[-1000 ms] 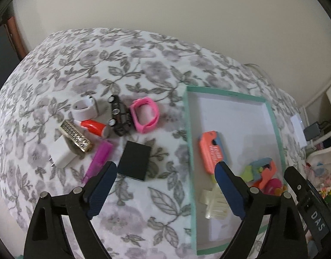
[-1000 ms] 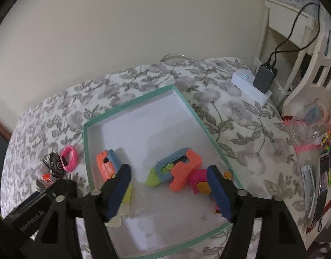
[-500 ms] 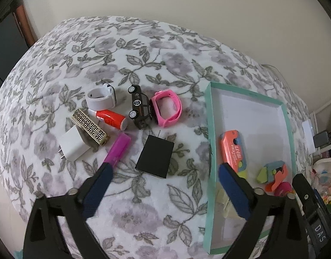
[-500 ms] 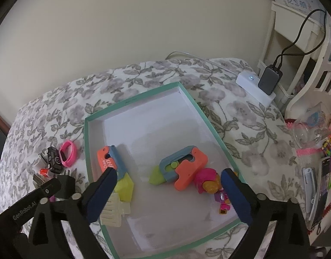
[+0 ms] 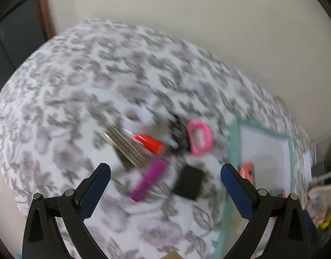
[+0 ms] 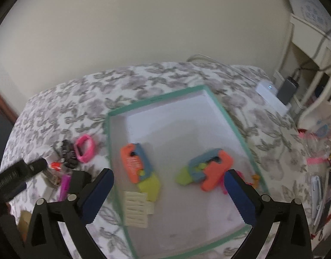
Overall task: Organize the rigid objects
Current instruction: 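Move both open tools back over the objects on the bed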
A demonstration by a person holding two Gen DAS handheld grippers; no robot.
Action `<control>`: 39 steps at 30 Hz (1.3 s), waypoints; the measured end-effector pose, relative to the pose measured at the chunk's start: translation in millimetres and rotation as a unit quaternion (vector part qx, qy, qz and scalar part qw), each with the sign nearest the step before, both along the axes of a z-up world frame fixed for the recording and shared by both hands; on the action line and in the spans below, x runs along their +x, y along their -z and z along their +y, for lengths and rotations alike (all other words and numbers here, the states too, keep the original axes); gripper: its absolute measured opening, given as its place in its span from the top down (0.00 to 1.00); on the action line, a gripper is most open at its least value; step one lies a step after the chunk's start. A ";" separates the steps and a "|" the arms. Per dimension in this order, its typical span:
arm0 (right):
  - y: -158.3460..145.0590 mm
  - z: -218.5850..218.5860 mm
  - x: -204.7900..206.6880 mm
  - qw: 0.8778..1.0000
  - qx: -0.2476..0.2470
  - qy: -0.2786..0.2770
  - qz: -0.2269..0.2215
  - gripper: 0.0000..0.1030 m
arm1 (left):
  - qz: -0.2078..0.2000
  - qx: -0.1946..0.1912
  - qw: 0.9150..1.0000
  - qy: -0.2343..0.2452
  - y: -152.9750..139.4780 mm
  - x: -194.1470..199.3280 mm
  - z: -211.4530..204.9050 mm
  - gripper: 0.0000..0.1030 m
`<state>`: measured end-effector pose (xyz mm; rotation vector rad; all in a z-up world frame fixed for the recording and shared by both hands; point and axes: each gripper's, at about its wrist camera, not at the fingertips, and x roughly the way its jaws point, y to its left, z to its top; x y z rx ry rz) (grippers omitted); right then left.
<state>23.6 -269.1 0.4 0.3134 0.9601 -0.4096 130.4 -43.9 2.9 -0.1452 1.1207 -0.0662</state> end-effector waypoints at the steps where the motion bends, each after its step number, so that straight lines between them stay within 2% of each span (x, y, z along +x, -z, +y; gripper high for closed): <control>1: -0.5 5.4 3.0 1.000 0.002 -0.004 -0.002 0.00 | -0.007 0.005 1.000 -0.011 -3.8 2.6 10.1 0.01; 7: 2.1 47.2 21.5 0.998 0.010 -0.053 -0.012 0.00 | 0.004 0.047 0.997 -0.061 -5.6 17.2 60.4 0.01; 12: 10.1 82.9 37.6 0.995 0.009 -0.096 -0.007 0.01 | 0.027 0.038 0.996 -0.075 10.2 25.7 80.8 0.01; 16: 18.6 102.4 49.7 0.993 0.010 -0.120 0.004 0.07 | 0.051 0.038 0.995 -0.074 30.9 31.6 81.6 0.01; 23: 48.6 120.6 66.7 0.989 0.018 -0.139 0.041 0.10 | 0.097 0.035 0.992 -0.065 68.8 38.3 75.1 0.01; 32: 74.8 129.9 80.6 0.988 0.027 -0.142 0.058 0.13 | 0.128 0.051 0.988 -0.073 88.4 40.3 74.0 0.02; 39: 84.3 135.4 85.1 0.987 0.024 -0.146 0.063 0.15 | 0.132 0.063 0.986 -0.075 90.3 39.9 74.1 0.03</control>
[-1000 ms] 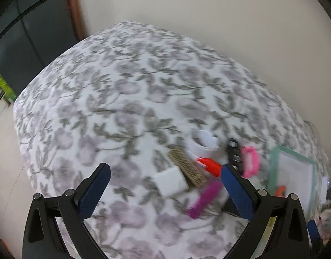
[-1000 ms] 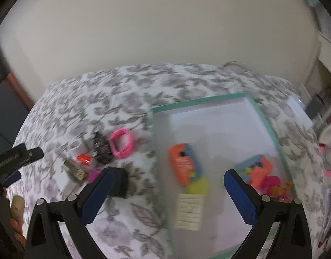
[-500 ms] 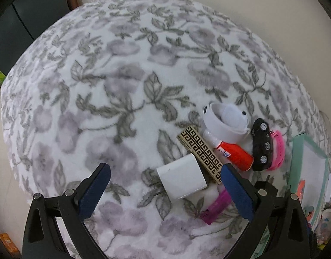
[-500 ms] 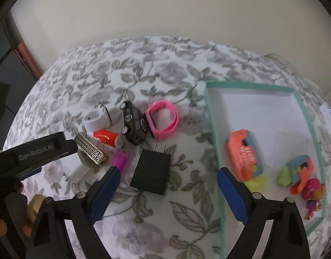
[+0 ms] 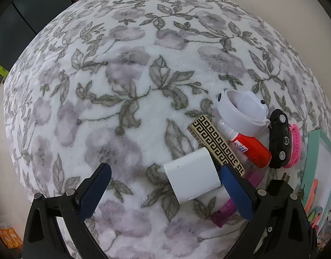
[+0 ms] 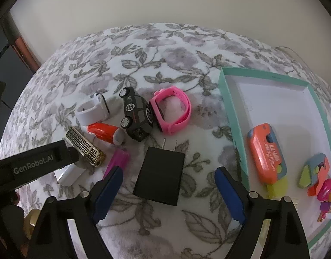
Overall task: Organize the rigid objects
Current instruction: 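Move both open tools back over the objects on the bed, then grasp the white charger with the left tool while the right tool grasps the black charger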
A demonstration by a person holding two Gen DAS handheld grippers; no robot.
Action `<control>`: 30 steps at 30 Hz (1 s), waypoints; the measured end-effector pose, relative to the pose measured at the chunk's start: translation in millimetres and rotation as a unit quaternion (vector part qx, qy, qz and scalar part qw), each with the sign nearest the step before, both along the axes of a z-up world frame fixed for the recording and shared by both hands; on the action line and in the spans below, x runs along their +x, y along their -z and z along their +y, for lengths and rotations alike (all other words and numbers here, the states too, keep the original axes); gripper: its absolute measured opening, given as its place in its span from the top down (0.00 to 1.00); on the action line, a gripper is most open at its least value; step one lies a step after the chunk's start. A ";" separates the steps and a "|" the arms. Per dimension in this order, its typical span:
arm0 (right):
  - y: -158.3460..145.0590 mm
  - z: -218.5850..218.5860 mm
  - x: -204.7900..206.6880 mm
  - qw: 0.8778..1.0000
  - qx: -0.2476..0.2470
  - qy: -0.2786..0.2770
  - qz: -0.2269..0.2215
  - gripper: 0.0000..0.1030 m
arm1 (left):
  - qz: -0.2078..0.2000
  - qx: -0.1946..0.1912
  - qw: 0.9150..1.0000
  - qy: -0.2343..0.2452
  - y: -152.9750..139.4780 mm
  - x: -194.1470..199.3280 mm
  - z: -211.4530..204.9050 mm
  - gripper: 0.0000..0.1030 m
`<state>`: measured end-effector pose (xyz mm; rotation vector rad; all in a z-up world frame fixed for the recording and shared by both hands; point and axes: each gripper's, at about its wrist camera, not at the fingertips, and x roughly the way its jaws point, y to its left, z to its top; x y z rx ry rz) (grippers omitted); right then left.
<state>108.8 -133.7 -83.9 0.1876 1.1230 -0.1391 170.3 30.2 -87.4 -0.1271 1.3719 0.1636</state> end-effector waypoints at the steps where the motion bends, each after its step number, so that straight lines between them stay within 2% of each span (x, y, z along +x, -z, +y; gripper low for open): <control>1: 1.3 0.8 0.1 1.000 -0.001 -0.001 0.001 0.16 | 0.000 0.000 1.000 0.001 1.5 0.7 0.6 0.03; 9: 10.9 -3.6 1.5 1.000 0.011 0.007 0.009 0.24 | -0.001 -0.009 1.000 0.002 4.9 0.5 -1.2 0.08; 14: 14.7 -6.4 0.8 1.000 0.017 0.008 0.013 0.32 | 0.003 -0.020 1.000 -0.001 7.2 0.1 0.7 0.10; 17: 15.0 -7.2 -0.7 1.000 0.016 0.009 0.014 0.38 | 0.003 -0.022 1.000 -0.004 8.0 0.3 3.3 0.10; 21: 14.9 -10.8 -2.6 1.000 0.008 0.012 0.023 0.52 | 0.002 -0.014 1.000 -0.004 6.6 0.8 7.4 0.10; 26: 15.1 -18.3 -3.8 0.999 0.021 0.023 0.022 0.53 | 0.004 -0.011 1.000 -0.006 4.9 1.6 13.4 0.10; 30: 15.6 -14.3 -2.6 1.000 0.008 0.018 0.022 0.53 | 0.002 -0.011 1.000 -0.006 6.9 2.7 14.8 0.11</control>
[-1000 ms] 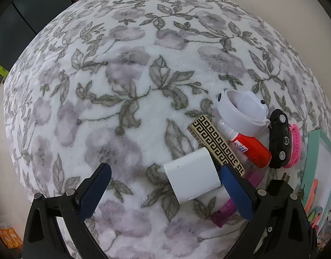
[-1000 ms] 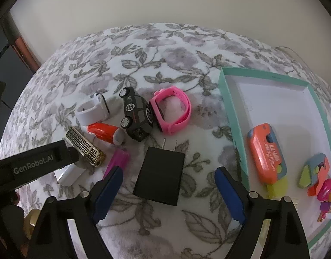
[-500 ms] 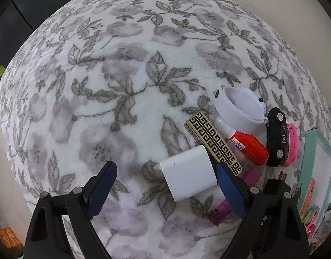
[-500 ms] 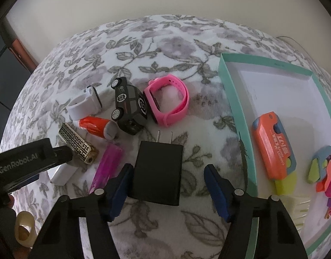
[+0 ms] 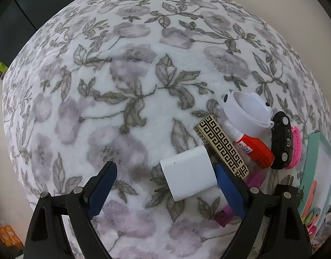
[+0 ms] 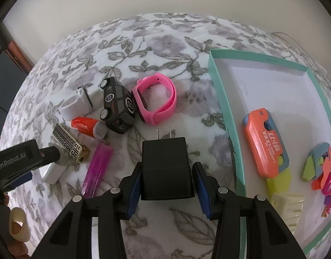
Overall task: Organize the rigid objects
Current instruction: 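Grasp the white charger with the left tool while the right tool grasps the black charger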
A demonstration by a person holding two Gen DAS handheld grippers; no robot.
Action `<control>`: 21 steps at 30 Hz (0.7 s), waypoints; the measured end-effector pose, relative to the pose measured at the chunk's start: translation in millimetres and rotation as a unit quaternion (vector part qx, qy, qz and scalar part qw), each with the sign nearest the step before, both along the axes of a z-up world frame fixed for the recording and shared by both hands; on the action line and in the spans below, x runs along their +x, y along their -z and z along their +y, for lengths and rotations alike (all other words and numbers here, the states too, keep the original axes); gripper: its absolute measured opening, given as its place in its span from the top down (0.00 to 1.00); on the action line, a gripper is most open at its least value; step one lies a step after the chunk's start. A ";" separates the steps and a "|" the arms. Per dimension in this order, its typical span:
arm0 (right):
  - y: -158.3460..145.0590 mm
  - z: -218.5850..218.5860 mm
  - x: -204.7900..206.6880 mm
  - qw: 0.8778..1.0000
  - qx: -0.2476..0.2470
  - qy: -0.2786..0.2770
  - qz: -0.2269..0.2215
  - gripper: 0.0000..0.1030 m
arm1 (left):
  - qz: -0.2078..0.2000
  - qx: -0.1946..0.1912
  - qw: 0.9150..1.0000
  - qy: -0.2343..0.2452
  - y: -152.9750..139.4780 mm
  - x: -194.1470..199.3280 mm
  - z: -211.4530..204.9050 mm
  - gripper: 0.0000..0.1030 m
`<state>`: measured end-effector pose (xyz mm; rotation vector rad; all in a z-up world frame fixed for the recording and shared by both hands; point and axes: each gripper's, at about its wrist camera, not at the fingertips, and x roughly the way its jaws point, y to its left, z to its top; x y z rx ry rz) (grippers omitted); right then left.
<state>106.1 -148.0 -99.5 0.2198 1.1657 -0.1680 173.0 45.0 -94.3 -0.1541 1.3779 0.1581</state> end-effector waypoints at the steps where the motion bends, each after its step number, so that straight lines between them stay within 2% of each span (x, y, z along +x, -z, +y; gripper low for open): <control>1: 0.4 1.5 0.4 1.000 -0.005 -0.003 0.000 0.53 | 0.000 0.001 1.000 0.002 1.3 -0.1 -1.6 0.16; 7: 1.0 6.2 -0.8 1.000 -0.026 -0.017 -0.001 0.57 | 0.010 -0.008 1.000 0.006 5.9 -1.5 -5.8 0.41; 15: -1.4 1.0 -2.1 1.000 -0.009 -0.015 -0.003 0.57 | 0.004 -0.004 1.000 0.001 4.0 -2.0 -6.8 0.41; 19: -6.4 -2.2 -2.2 1.000 0.016 -0.015 -0.010 0.57 | -0.003 0.000 1.000 -0.003 -4.2 -0.1 -3.0 0.41; 21: -11.0 -2.4 -2.4 1.000 0.014 -0.015 -0.016 0.58 | -0.009 -0.001 1.000 -0.007 -11.1 -0.2 -1.4 0.41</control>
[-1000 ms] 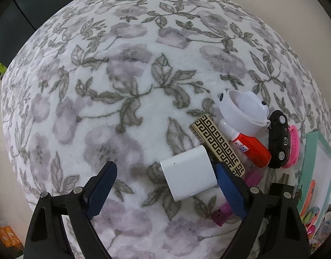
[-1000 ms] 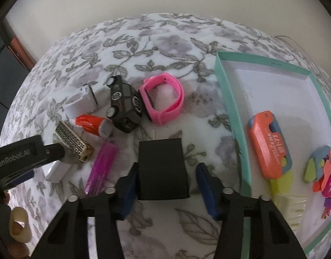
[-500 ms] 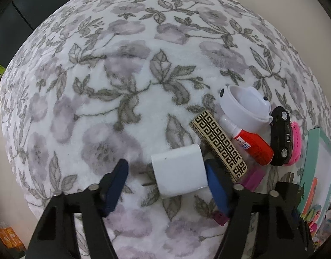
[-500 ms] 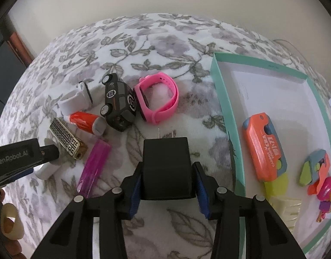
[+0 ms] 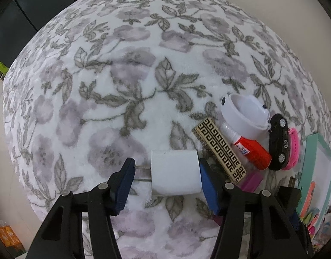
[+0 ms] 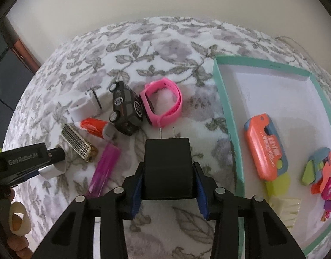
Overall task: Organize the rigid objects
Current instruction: 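Grasp the white charger with the left tool while the right tool grasps the black charger, then carry the white charger with the left tool while the right tool carries the black charger over the tray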
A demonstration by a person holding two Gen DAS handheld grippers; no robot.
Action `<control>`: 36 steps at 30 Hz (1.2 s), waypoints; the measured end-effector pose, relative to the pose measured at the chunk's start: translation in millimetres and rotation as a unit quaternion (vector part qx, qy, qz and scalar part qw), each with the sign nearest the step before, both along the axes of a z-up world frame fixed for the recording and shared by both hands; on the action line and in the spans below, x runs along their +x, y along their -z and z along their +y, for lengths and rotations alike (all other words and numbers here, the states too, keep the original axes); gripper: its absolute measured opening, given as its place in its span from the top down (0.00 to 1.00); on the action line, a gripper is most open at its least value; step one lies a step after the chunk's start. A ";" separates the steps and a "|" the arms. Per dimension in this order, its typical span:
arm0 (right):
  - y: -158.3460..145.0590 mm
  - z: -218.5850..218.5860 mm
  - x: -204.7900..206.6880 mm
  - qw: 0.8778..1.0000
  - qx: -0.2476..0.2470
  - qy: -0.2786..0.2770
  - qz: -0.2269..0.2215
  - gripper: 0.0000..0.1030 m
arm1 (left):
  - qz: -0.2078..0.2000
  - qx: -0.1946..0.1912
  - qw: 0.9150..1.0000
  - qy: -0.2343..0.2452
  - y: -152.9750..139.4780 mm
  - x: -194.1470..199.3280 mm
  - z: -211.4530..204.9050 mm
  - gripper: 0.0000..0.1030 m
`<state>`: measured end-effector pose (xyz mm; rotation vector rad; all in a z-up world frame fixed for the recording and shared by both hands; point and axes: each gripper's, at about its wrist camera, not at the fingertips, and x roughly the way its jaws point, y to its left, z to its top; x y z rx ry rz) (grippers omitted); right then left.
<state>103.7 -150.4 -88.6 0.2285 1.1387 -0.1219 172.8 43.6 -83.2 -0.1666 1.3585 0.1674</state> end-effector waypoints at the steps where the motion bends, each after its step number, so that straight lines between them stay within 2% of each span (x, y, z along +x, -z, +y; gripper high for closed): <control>1: -2.3 -0.2 -0.1 1.000 -0.002 0.001 -0.003 0.58 | -0.003 -0.001 1.000 0.000 -3.1 1.1 0.8 0.41; 9: -22.8 -1.5 -2.3 1.000 0.007 0.005 -0.029 0.58 | -0.038 -0.010 0.999 0.000 -35.4 0.9 1.9 0.41; 14: -49.7 -7.2 -8.0 0.998 0.012 0.013 -0.066 0.58 | -0.087 -0.026 0.996 0.002 -69.7 -0.5 0.3 0.41; 20: -83.9 -29.9 -17.9 0.993 0.008 0.043 -0.106 0.58 | -0.150 -0.044 0.987 0.021 -112.1 -12.1 -14.3 0.41; 26: -93.5 -62.4 -27.4 0.991 -0.002 0.078 -0.113 0.58 | -0.171 -0.051 0.982 0.068 -125.7 -22.3 -51.2 0.41; 32: -93.9 -97.9 -41.6 0.987 -0.001 0.116 -0.110 0.57 | -0.166 -0.049 0.976 0.129 -118.1 -35.3 -97.0 0.41; 36: -87.4 -123.7 -51.1 0.985 -0.005 0.145 -0.095 0.57 | -0.159 -0.058 0.970 0.175 -110.4 -45.1 -132.3 0.41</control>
